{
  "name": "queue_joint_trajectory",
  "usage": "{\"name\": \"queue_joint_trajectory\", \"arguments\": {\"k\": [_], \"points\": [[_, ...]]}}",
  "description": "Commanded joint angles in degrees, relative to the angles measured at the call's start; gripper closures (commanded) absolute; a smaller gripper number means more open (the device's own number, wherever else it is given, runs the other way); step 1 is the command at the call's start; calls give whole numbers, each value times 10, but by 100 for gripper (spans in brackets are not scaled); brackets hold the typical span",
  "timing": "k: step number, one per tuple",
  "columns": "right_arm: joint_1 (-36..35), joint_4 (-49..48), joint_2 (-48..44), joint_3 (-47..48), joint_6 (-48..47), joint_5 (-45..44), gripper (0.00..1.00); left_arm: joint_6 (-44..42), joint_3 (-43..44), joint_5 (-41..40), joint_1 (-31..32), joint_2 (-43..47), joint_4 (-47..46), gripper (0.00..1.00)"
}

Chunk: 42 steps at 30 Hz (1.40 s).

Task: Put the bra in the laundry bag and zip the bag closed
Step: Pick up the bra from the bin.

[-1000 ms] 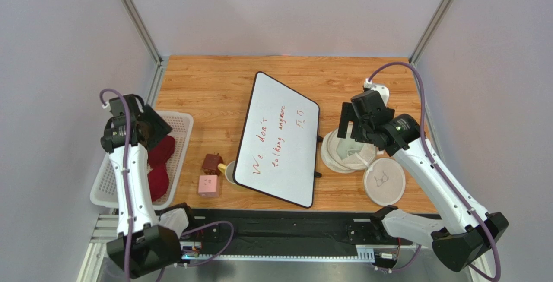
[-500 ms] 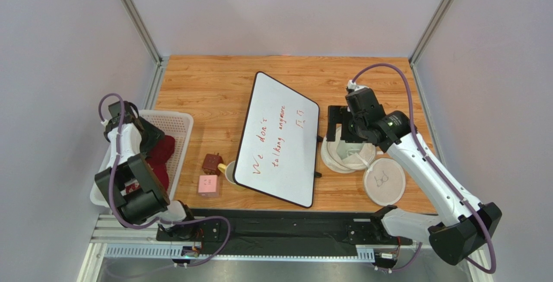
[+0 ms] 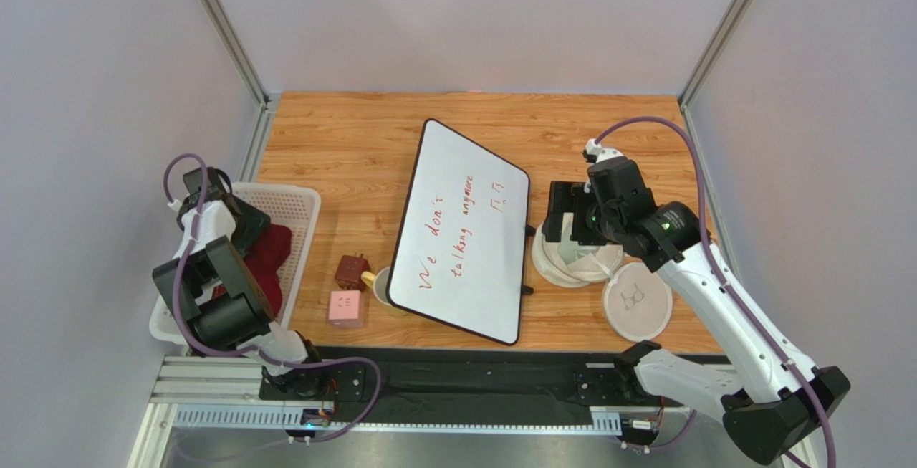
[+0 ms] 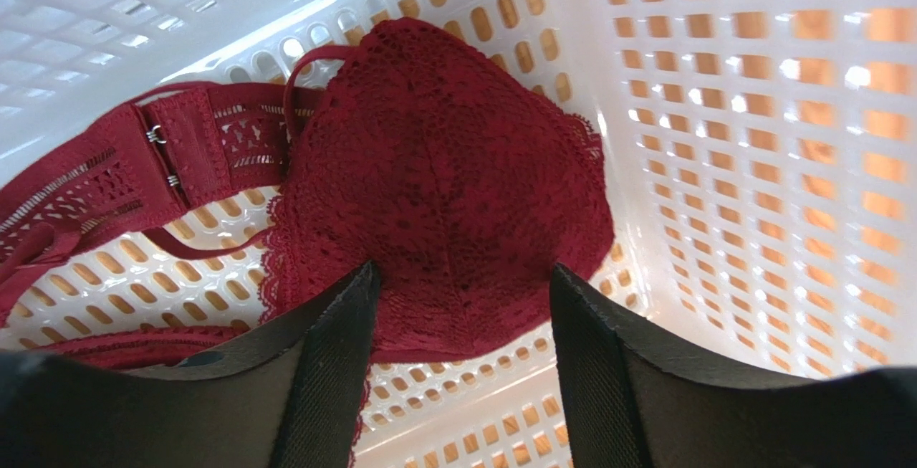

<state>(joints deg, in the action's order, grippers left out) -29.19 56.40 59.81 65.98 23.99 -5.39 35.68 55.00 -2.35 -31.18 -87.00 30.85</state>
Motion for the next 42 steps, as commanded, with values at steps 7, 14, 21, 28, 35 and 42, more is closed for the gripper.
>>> {"name": "queue_joint_trajectory", "arguments": {"k": [7,14,21,28,35,42], "points": [[-3,-15,-44,-6,18,11,1,33,5,-19,-3,-34,12,42],[-3,-9,-49,-8,22,11,1,18,10,-44,-4,-10,27,89],[-5,-11,-40,-4,19,20,2,11,12,-52,-3,66,64,100],[-10,-16,-16,7,2,40,2,33,59,-1,11,248,117,100],[-15,-38,-2,54,-45,110,2,69,228,-20,155,341,174,100],[-41,-301,-39,-27,-87,273,2,73,447,-33,310,322,210,99]]}}
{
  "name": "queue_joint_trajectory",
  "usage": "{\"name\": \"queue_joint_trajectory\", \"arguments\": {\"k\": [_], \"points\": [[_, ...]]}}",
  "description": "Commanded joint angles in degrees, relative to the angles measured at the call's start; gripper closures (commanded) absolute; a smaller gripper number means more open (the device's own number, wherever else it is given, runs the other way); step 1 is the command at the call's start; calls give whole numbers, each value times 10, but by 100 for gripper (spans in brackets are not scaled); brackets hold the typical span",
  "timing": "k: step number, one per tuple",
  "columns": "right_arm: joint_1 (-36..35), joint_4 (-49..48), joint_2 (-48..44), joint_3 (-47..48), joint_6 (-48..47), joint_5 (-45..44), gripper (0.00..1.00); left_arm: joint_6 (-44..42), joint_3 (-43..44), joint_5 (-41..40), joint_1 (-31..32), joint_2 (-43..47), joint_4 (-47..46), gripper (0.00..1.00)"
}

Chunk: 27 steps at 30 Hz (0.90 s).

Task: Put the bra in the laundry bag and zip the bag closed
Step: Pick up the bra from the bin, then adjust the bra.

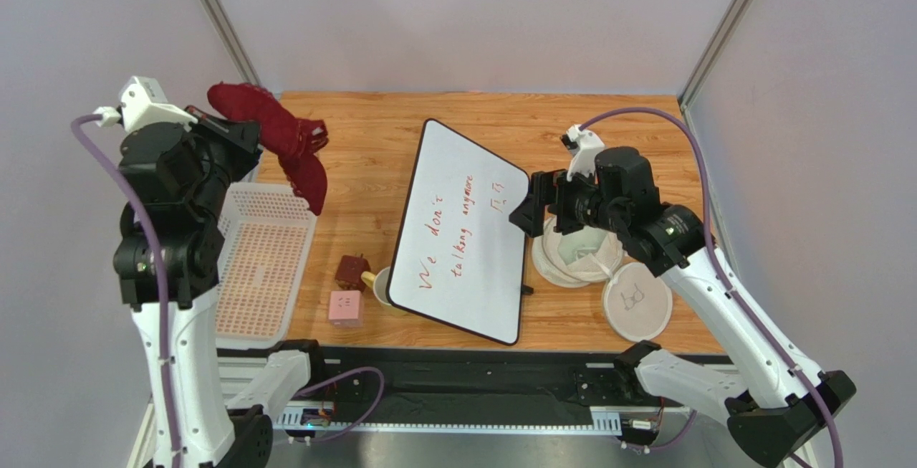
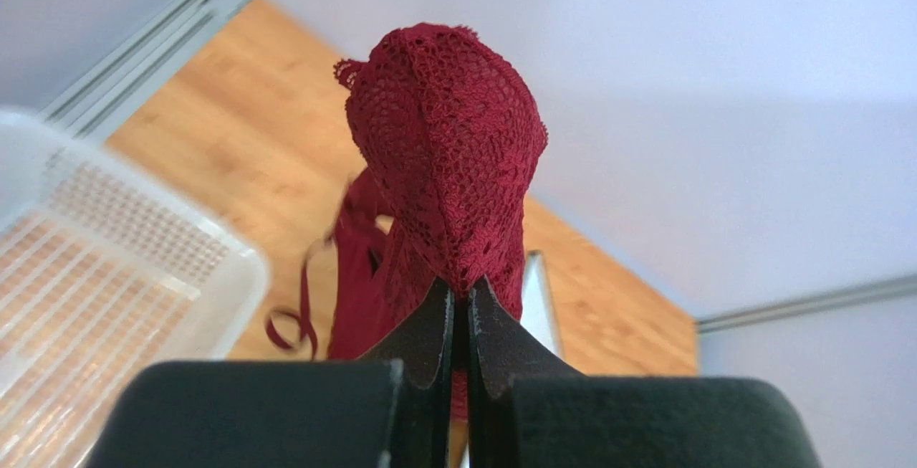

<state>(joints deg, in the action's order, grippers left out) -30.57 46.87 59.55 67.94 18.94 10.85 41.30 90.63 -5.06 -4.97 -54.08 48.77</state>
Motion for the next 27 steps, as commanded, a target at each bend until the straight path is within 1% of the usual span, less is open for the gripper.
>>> {"name": "queue_joint_trajectory", "arguments": {"k": [1,2,3,4,5,6,7,8,9,10,11,12,13,16,19,22,23,24,26,27], "points": [[-38,-294,-43,-61,-49,112,1,28,104,20,48,-10,30,99],[-66,-334,-51,-72,-56,105,1,32,118,37,48,-22,32,98],[-80,-401,-50,-81,-61,99,1,35,145,72,64,-30,34,98],[-94,-430,-36,-77,-68,90,1,46,157,87,66,-42,38,98],[-125,-449,-24,-69,-71,88,1,49,167,98,72,-45,39,98],[-142,-487,-9,-43,-74,88,1,55,171,124,73,-48,36,98],[-183,-497,23,-28,-92,91,1,67,168,144,73,-45,28,97],[-202,-496,41,-12,-103,90,1,70,150,166,73,-41,11,97],[-219,-492,60,32,-110,92,1,74,140,204,73,-30,-22,97],[-245,-486,95,52,-113,98,1,95,127,221,73,-21,-38,96],[-254,-471,109,76,-115,103,1,105,98,238,73,-12,-59,96],[-264,-451,121,94,-118,109,1,114,90,269,73,-1,-91,95],[-278,-448,136,117,-127,124,1,134,87,281,73,2,-93,94],[-281,-449,146,132,-127,147,1,163,76,341,73,12,-121,93],[-281,-450,145,141,-138,142,1,195,63,378,73,26,-133,93],[-282,-495,145,134,-124,169,7,233,33,394,73,45,-159,92],[-285,-526,145,125,-118,174,13,243,16,402,73,48,-179,92],[-286,-542,146,122,-108,180,16,263,8,422,73,49,-189,92],[-289,-573,152,120,-103,187,20,278,-11,439,73,49,-206,92],[-289,-579,160,120,-106,189,21,294,-19,452,73,50,-217,92]]}}
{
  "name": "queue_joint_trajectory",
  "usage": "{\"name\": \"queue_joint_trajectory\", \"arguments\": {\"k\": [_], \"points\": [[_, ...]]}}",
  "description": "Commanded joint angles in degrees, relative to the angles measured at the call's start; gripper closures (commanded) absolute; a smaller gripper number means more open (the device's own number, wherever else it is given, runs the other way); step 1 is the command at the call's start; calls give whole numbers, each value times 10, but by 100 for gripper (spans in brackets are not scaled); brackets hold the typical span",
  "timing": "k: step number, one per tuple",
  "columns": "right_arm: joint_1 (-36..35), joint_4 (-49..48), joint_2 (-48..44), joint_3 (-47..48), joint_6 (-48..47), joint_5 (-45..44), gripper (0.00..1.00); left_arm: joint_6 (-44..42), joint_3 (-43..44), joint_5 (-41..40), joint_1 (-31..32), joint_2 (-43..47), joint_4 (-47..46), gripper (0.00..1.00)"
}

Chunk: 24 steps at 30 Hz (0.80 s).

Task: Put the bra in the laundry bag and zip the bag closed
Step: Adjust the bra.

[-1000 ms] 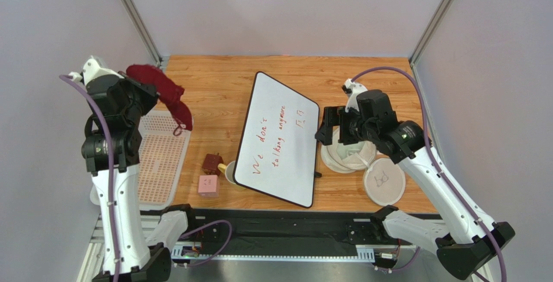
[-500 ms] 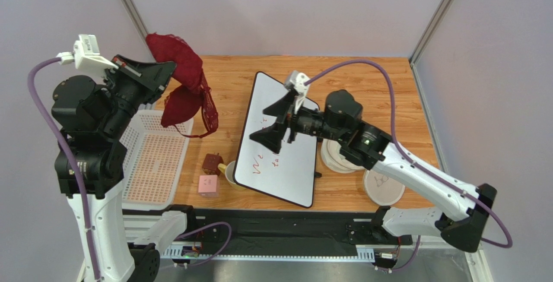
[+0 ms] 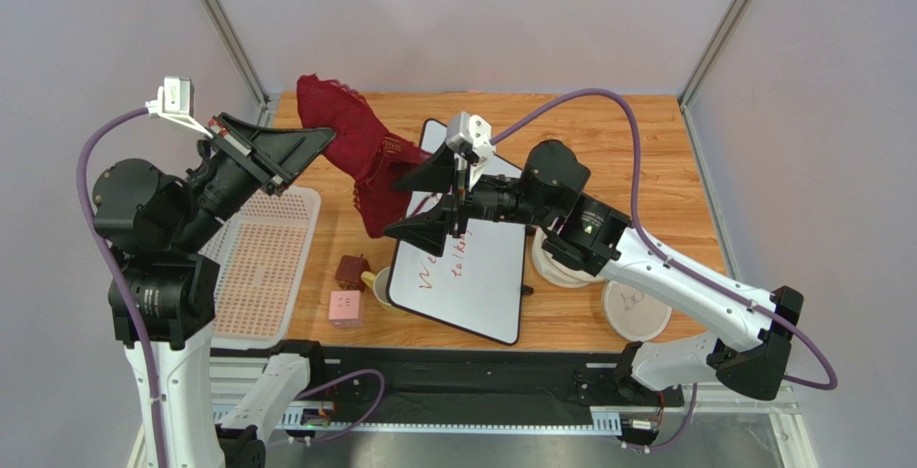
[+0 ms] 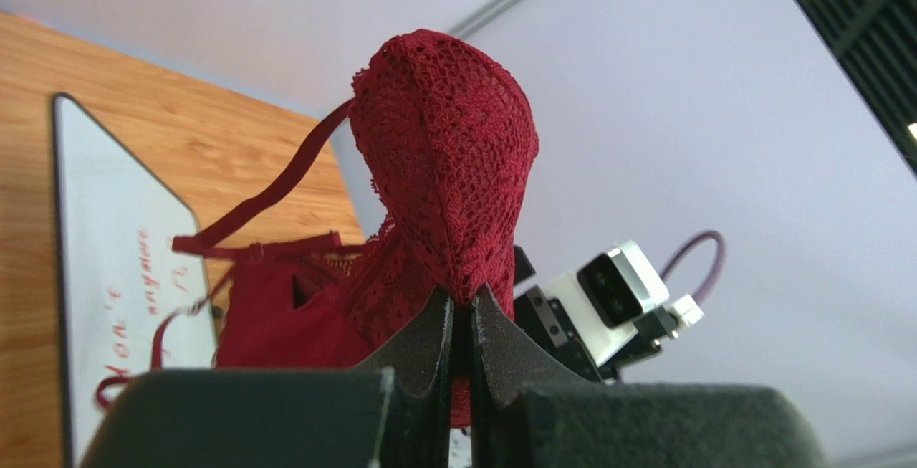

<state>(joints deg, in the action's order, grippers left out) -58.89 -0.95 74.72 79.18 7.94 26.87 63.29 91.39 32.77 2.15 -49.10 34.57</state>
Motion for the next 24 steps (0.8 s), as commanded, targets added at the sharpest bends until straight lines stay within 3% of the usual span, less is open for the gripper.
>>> {"name": "queue_joint_trajectory", "arguments": {"k": [1,9,17,24], "points": [[-6,-106,11,10,0,28,21,83,-36,80,1,0,-89,92],[-6,-111,55,46,-11,55,27,105,-64,120,1,1,-133,92],[-6,-48,15,39,-97,6,32,109,-61,117,1,8,-105,92],[-7,-15,-6,39,-115,0,39,107,-68,115,1,8,-99,92]]}}
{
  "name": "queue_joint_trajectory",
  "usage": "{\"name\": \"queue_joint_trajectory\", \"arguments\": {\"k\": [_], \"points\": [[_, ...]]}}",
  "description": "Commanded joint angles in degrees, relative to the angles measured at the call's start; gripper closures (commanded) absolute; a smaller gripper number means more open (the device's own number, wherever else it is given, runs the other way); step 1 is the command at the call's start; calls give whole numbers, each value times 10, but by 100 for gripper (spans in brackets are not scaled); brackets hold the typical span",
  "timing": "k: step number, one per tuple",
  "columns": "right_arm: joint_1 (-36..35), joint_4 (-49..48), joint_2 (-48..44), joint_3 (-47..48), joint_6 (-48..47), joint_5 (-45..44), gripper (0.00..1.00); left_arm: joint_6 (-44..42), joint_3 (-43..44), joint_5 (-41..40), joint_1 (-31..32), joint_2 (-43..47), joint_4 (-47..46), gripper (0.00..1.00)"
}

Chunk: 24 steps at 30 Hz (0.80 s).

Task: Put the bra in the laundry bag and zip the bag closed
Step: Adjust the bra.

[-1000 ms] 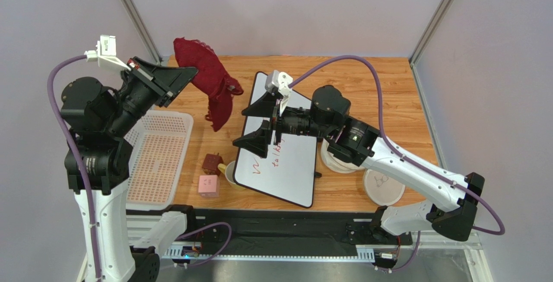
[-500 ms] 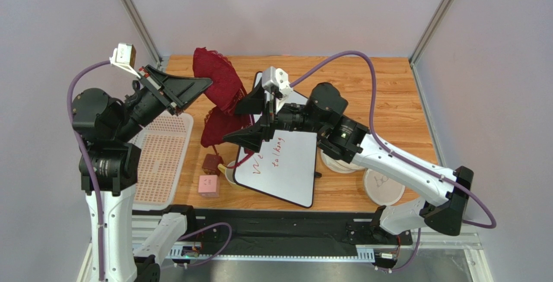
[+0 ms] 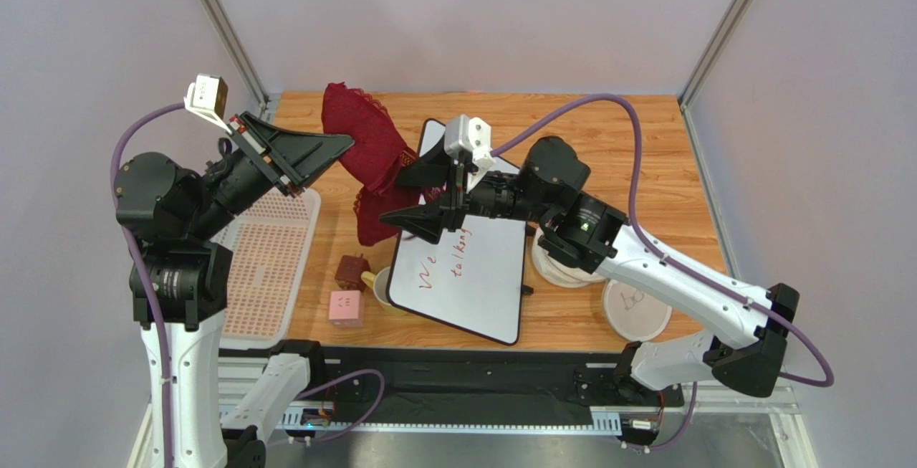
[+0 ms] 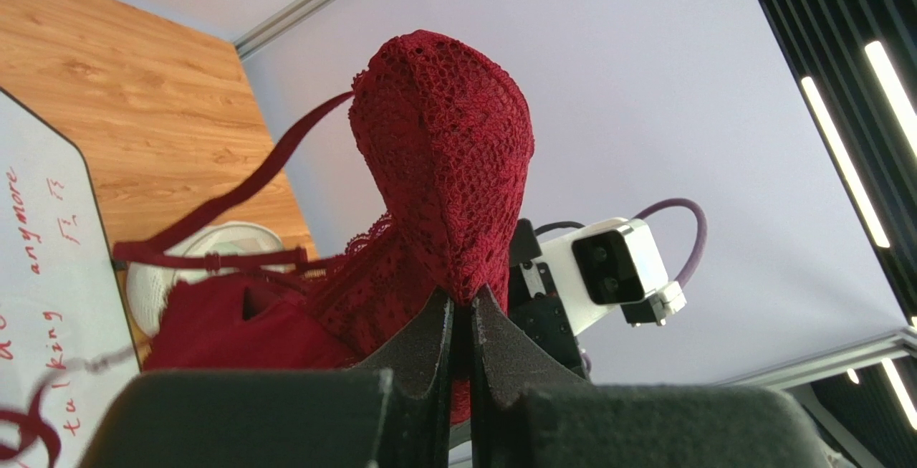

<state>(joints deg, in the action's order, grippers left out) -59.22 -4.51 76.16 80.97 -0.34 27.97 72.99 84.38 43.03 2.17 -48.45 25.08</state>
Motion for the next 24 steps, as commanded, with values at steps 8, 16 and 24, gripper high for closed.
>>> {"name": "queue_joint_trajectory", "arguments": {"k": [8,16,24], "points": [[-5,24,-35,15,-42,-23,40,7,-1,6,1,5,4,92],[-11,37,-1,46,-74,-38,41,8,6,7,1,9,12,92],[-12,33,37,71,-101,-53,44,7,10,0,1,14,37,92]]}}
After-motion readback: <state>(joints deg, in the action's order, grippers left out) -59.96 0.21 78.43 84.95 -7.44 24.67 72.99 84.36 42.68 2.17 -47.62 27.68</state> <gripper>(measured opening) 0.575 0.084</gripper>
